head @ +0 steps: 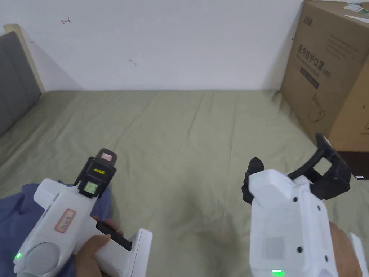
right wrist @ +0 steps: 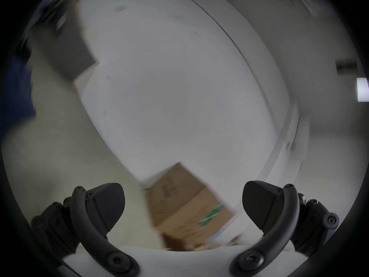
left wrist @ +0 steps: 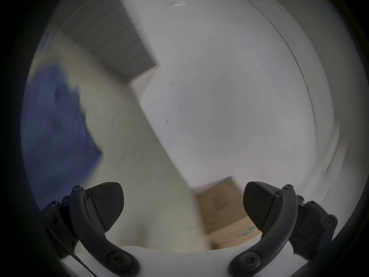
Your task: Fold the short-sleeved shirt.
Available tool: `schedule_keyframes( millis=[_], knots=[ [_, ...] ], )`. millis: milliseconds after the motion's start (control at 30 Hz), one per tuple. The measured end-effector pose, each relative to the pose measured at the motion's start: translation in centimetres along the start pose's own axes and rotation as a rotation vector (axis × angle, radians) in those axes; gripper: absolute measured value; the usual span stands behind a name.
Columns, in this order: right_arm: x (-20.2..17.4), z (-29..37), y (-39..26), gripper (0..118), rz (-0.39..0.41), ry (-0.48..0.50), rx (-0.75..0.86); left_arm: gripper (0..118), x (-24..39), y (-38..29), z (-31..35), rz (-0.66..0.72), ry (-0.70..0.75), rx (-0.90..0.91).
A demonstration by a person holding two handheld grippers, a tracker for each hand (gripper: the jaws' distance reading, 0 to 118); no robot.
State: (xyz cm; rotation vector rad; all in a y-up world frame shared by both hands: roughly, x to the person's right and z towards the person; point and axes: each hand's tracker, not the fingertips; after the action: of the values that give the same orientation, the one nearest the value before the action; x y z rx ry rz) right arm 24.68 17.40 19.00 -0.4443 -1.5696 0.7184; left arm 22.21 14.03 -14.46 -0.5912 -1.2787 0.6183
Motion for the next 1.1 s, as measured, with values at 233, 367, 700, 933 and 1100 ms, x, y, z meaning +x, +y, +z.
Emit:
schedule_keyframes(
  millis=[233,367,700,933,1100],
  knots=[
    [3.7,-1.1,-2.0,116,-0.663,0.195,-0.186,118,4.6,-3.2,0.4,-0.852,0.053,0.164],
    [3.2,-1.2,-2.5,116,-0.665,0.192,-0.233,118,4.5,-4.0,0.4,-0.921,0.058,0.148],
    [2.9,-1.3,-2.6,116,-0.674,0.207,-0.244,118,3.8,-3.8,0.3,-0.867,0.063,0.091],
    [2.9,-1.3,-2.5,116,-0.674,0.218,-0.252,118,3.5,-3.8,0.1,-0.876,0.063,0.079],
    [2.8,-1.4,-2.4,116,-0.674,0.221,-0.254,118,3.6,-3.8,0.1,-0.868,0.067,0.082]
  ],
)
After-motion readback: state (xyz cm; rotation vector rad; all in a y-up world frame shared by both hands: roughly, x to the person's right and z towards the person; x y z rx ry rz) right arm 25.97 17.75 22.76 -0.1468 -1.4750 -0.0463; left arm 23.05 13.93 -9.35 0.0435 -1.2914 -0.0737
